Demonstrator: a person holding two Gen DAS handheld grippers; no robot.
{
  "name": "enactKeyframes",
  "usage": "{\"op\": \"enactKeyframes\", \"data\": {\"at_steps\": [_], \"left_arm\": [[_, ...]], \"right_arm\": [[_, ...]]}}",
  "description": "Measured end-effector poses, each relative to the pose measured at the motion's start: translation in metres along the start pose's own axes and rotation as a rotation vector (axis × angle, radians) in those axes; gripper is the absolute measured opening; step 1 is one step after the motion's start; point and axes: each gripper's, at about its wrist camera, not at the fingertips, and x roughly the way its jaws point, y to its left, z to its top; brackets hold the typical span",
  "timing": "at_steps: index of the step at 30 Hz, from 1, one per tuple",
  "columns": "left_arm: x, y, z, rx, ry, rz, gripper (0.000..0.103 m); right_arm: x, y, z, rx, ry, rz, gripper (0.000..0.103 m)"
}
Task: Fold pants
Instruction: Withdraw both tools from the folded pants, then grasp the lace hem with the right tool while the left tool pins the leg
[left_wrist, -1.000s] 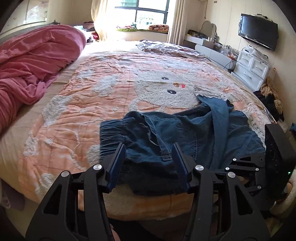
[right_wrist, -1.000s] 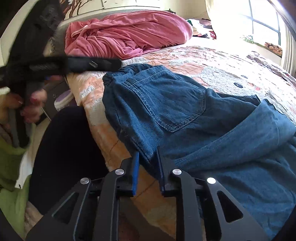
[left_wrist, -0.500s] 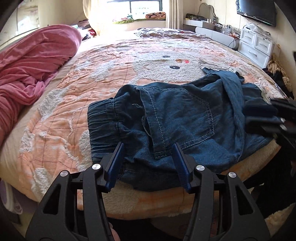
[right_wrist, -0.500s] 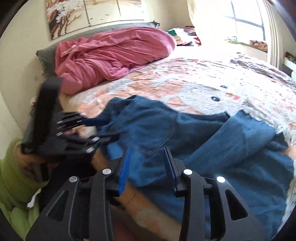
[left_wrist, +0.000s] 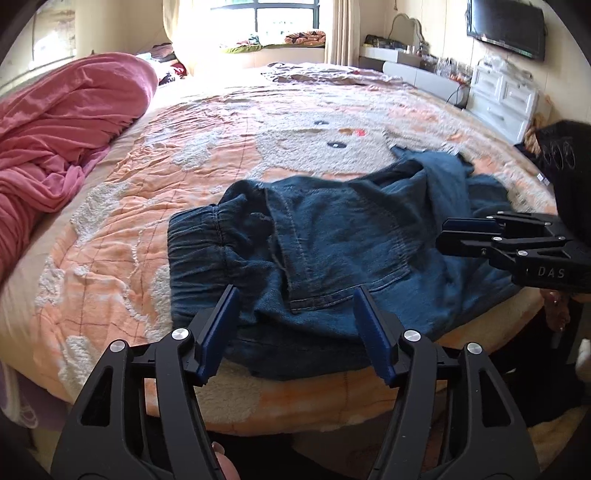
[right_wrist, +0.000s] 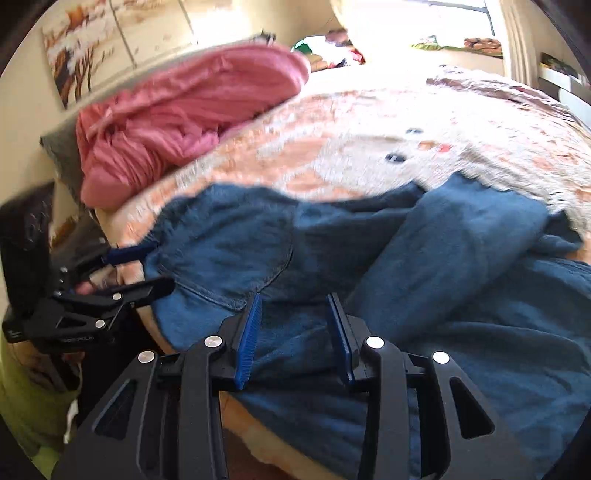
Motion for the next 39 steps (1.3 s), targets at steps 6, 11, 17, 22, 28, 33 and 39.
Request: {"op": "enactKeyframes", "data": {"at_steps": [6, 11, 17, 22, 28, 33, 39], "left_arm": [[-0.023, -0.019, 0.010, 0.021, -0.039, -0.042, 0.062], [-0.040, -0.038, 0.023, 0.050, -0.080, -0.072, 0.068], [-0.033, -0.062, 0.038, 0.070, -0.066, -0.166, 0.071], [0.002, -0.083, 0.050, 0.065, 0.015, -0.263, 0.071], [0.030, -0.104, 0.059, 0.099, 0.051, -0.310, 0.071], [0.054, -0.107, 0.066, 0.072, 0.100, -0.353, 0.071], [0.084, -0.109, 0.064, 0.007, 0.145, -0.411, 0.053]], "right_arm": [[-0.039, -0.019, -0.001, 0.054, -0.061, -0.072, 0.047], [-0.060, -0.036, 0.000, 0.083, -0.095, -0.138, 0.058], [-0.078, -0.050, 0.001, 0.107, -0.125, -0.197, 0.064], [-0.085, -0.055, 0.006, 0.117, -0.146, -0.230, 0.070], [-0.091, -0.070, 0.016, 0.133, -0.156, -0.266, 0.073], [-0.084, -0.087, 0.030, 0.146, -0.144, -0.288, 0.079], [-0.066, -0.112, 0.046, 0.170, -0.097, -0.328, 0.079]]}}
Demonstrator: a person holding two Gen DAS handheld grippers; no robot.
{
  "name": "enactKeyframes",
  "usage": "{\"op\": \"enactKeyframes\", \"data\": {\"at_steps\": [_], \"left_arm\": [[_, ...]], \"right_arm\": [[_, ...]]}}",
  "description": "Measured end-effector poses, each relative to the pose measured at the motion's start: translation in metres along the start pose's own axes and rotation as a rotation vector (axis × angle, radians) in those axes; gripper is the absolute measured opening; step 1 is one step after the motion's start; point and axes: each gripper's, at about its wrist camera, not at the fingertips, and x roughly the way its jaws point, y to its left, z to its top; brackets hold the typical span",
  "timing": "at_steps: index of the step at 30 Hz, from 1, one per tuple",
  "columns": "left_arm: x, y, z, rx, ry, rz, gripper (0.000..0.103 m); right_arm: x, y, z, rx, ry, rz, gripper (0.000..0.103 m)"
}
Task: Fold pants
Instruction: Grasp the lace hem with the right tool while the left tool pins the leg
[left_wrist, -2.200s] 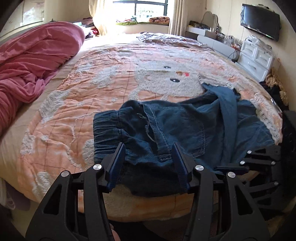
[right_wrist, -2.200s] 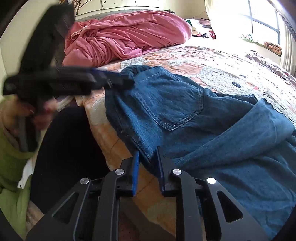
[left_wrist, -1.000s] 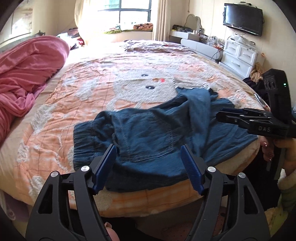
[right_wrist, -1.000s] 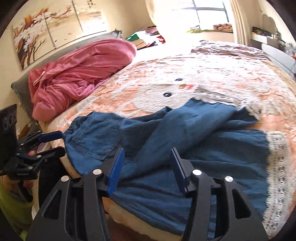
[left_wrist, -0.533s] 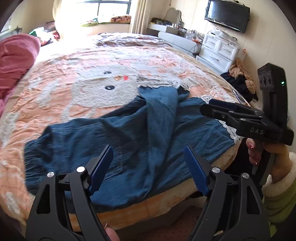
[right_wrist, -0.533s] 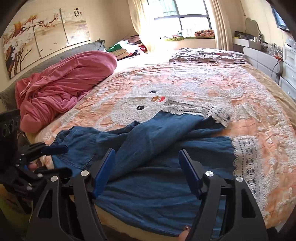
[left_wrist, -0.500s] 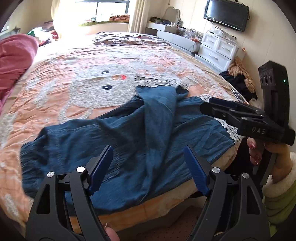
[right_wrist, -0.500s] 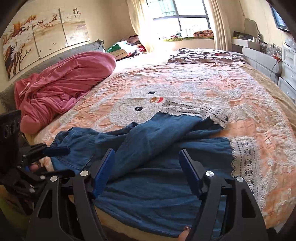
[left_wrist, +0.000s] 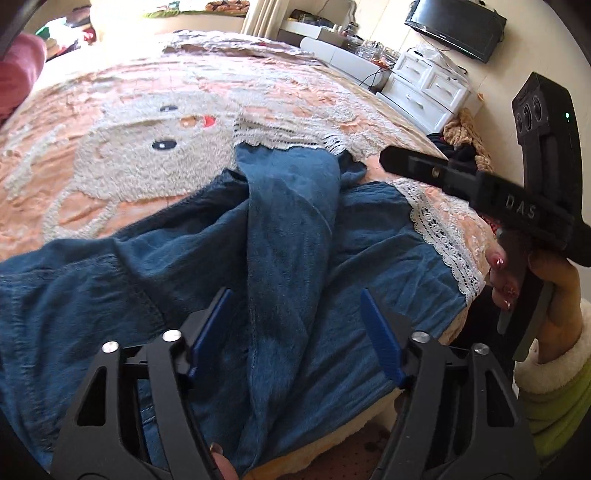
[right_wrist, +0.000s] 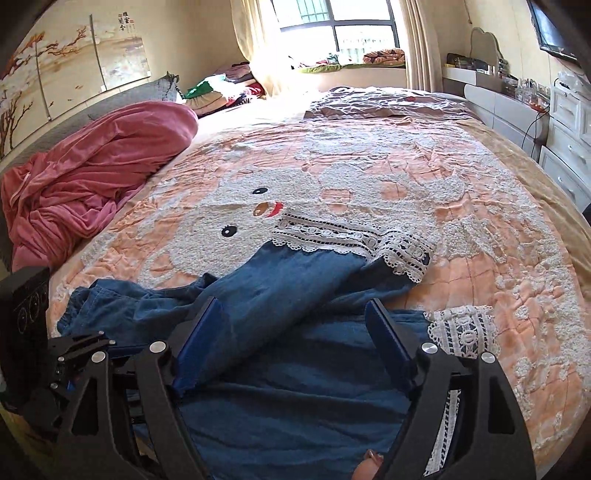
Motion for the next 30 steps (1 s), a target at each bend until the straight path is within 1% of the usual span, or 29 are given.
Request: {"op": "enactKeyframes", "data": {"at_steps": [1, 3, 8, 12, 16, 18, 21, 24, 25, 26, 27, 28, 29, 30], "left_arm": [[0.006, 0.004, 0.000, -0.024, 0.008, -0.019, 0.048], [0.013, 0.010, -0.001, -0.055, 0.012, -0.050, 0.027], [0.015, 0.012, -0.003, -0.042, -0.013, -0.101, 0.016], [0.013, 0.003, -0.008, -0.002, -0.029, -0.122, 0.015], [0.012, -0.006, -0.009, 0.037, -0.040, -0.110, 0.015], [0.011, -0.007, -0.010, 0.041, -0.044, -0.105, 0.015], [0.011, -0.005, -0.010, 0.036, -0.041, -0.106, 0.015], [0.011, -0.005, -0.010, 0.038, -0.043, -0.100, 0.015], [0.010, -0.004, -0.010, 0.040, -0.044, -0.099, 0.015], [0.010, -0.004, -0.010, 0.041, -0.045, -0.095, 0.015], [0.010, -0.004, -0.010, 0.043, -0.047, -0.090, 0.015], [0.009, -0.004, -0.011, 0.049, -0.048, -0.084, 0.015], [0.009, -0.004, -0.011, 0.050, -0.050, -0.077, 0.015], [0.008, -0.005, -0.012, 0.049, -0.055, -0.074, 0.015]], "right_arm": [[0.006, -0.001, 0.003, 0.002, 0.011, 0.004, 0.079], [0.015, -0.002, 0.008, 0.004, 0.023, -0.001, 0.079], [0.045, 0.009, 0.024, -0.031, 0.058, -0.010, 0.079], [0.072, 0.023, 0.040, -0.048, 0.084, -0.013, 0.079], [0.104, 0.042, 0.058, -0.127, 0.117, -0.051, 0.079], [0.125, 0.047, 0.066, -0.149, 0.161, -0.092, 0.079], [0.155, 0.046, 0.073, -0.155, 0.216, -0.178, 0.079], [0.183, 0.043, 0.075, -0.147, 0.263, -0.229, 0.078], [0.189, 0.041, 0.075, -0.137, 0.273, -0.232, 0.077], [0.196, 0.037, 0.074, -0.119, 0.286, -0.226, 0.070], [0.200, 0.034, 0.074, -0.106, 0.291, -0.228, 0.065], [0.200, 0.032, 0.074, -0.105, 0.281, -0.234, 0.052], [0.198, 0.031, 0.075, -0.117, 0.261, -0.235, 0.034], [0.193, 0.030, 0.076, -0.124, 0.246, -0.220, 0.025]]}}
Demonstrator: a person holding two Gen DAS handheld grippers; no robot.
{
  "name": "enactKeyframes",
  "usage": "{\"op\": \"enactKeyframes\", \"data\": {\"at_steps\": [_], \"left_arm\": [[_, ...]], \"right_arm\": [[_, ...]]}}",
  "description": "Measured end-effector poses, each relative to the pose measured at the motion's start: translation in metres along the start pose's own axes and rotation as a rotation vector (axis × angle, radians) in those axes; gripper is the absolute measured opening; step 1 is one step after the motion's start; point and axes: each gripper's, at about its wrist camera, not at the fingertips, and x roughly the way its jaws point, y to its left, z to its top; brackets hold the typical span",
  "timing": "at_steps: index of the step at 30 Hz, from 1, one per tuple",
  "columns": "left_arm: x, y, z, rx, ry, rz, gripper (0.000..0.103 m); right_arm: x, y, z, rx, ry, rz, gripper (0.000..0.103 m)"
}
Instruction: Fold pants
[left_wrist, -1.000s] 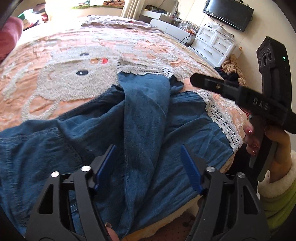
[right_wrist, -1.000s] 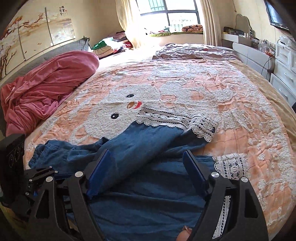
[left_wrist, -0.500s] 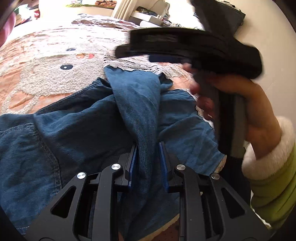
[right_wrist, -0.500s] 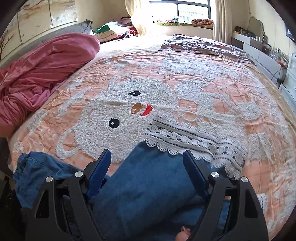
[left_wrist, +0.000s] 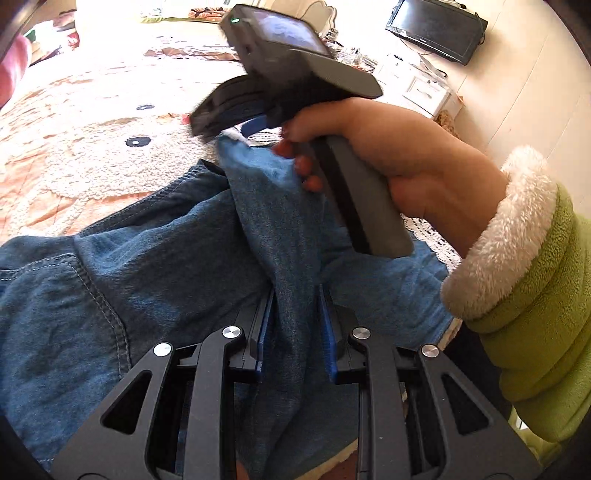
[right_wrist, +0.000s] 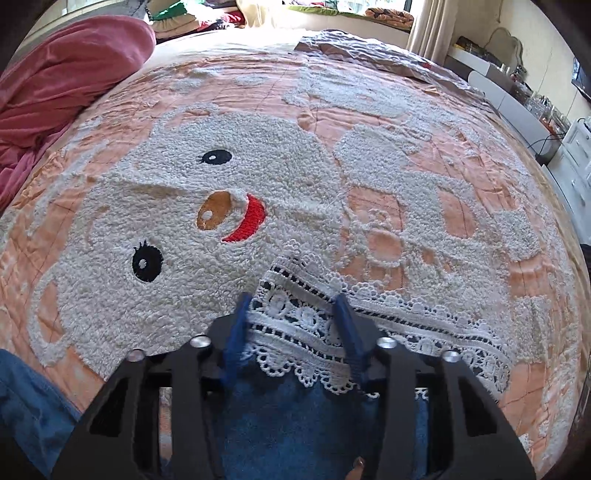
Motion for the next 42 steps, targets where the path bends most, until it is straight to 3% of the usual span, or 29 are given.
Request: {"op": "enactKeyframes", "data": {"at_steps": [1, 5, 12, 20, 22, 24, 27, 33, 39, 42], "left_arm": [[-0.001, 0.001, 0.000, -0.001, -0.006, 0.005, 0.015], [-0.001, 0.003, 0.000, -0.013, -0.013, -0.001, 0.018], [-0.006, -0.001, -0.002, 0.004, -0.042, 0.000, 0.042], [-0.009, -0.002, 0.001, 0.023, -0.076, -0.009, 0.046], [-0.006, -0.004, 0.003, 0.050, -0.069, -0.002, 0.041], [-0.003, -0.007, 0.002, 0.074, -0.061, -0.004, 0.013], [0.003, -0.011, 0.001, 0.126, -0.044, -0.011, 0.002], [-0.013, -0.012, -0.001, 0.178, -0.094, 0.009, 0.001], [-0.026, -0.002, -0.002, 0.167, -0.094, -0.003, 0.001], [-0.026, -0.010, -0.006, 0.209, -0.082, -0.002, 0.001]], "right_arm": [[-0.006, -0.003, -0.001, 0.003, -0.020, 0.022, 0.014], [-0.037, -0.029, -0.010, 0.082, -0.107, 0.085, 0.011], [-0.091, -0.077, -0.046, 0.238, -0.202, 0.156, 0.010], [-0.143, -0.123, -0.089, 0.356, -0.294, 0.168, 0.010], [-0.148, -0.130, -0.097, 0.376, -0.301, 0.168, 0.010], [-0.151, -0.136, -0.105, 0.393, -0.297, 0.177, 0.010], [-0.154, -0.142, -0.117, 0.428, -0.290, 0.201, 0.010], [-0.183, -0.152, -0.152, 0.492, -0.329, 0.213, 0.010], [-0.209, -0.154, -0.209, 0.562, -0.337, 0.228, 0.010], [-0.213, -0.152, -0.230, 0.575, -0.322, 0.212, 0.010]]}}
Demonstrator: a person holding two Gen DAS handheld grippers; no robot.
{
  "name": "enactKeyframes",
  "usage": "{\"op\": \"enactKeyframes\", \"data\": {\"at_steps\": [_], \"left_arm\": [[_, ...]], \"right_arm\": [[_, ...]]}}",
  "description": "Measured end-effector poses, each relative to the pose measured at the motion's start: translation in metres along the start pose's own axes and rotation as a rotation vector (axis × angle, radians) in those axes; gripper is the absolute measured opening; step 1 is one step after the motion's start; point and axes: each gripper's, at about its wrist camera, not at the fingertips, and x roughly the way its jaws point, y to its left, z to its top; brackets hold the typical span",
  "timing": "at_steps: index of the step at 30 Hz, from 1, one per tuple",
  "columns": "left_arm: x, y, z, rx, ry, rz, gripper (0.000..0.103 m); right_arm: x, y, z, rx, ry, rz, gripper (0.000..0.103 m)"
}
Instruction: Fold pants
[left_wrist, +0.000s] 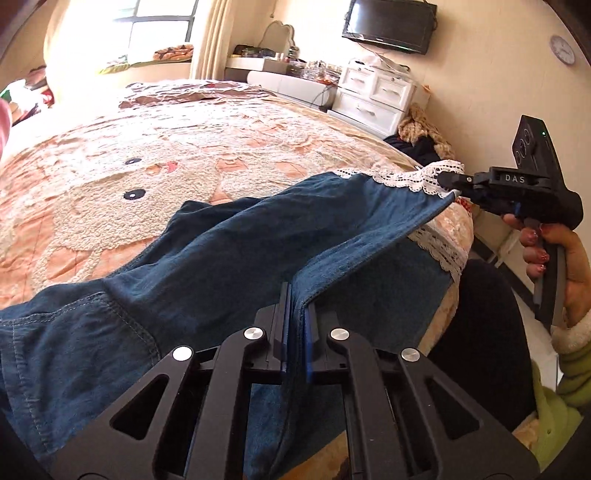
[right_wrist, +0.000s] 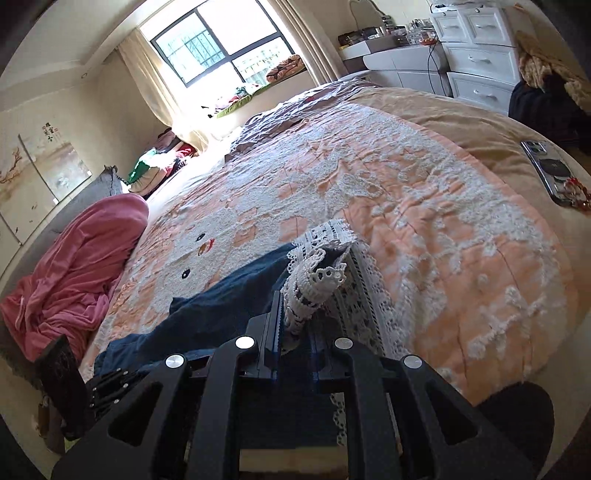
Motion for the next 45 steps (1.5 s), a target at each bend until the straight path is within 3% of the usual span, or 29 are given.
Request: {"op": "enactKeyframes", "data": {"at_steps": [8, 13, 21, 26, 33, 36, 39, 45], "left_arm": [[-0.008, -0.025, -0.010, 0.067, 0.021, 0.013, 0.001], [-0.014, -0.044, -0.022, 0.140, 0.040, 0.071, 0.001], [-0.003, -0.042, -0.028, 0.148, 0.091, 0.127, 0.003], [0.007, -0.038, -0.033, 0.140, 0.133, 0.150, 0.003], [0.008, -0.042, -0.036, 0.160, 0.136, 0.163, 0.003], [0.007, -0.043, -0.039, 0.163, 0.136, 0.165, 0.003], [0.005, -0.045, -0.039, 0.167, 0.136, 0.170, 0.003], [0.005, -0.051, -0.042, 0.169, 0.150, 0.183, 0.003]], "right_arm": [[-0.015, -0.018, -0.031, 0.028, 0.027, -0.035, 0.010], [-0.017, -0.020, -0.048, -0.002, 0.046, -0.077, 0.010], [-0.008, -0.034, -0.073, 0.038, 0.103, -0.086, 0.010], [-0.008, -0.043, -0.073, 0.072, 0.111, -0.071, 0.011], [-0.025, -0.051, -0.067, 0.091, 0.075, -0.072, 0.026], [-0.030, -0.049, -0.065, 0.066, 0.062, -0.067, 0.026], [-0.028, -0.046, -0.063, 0.039, 0.054, -0.065, 0.018], [-0.013, -0.055, -0.069, 0.037, 0.106, -0.109, 0.020]]}}
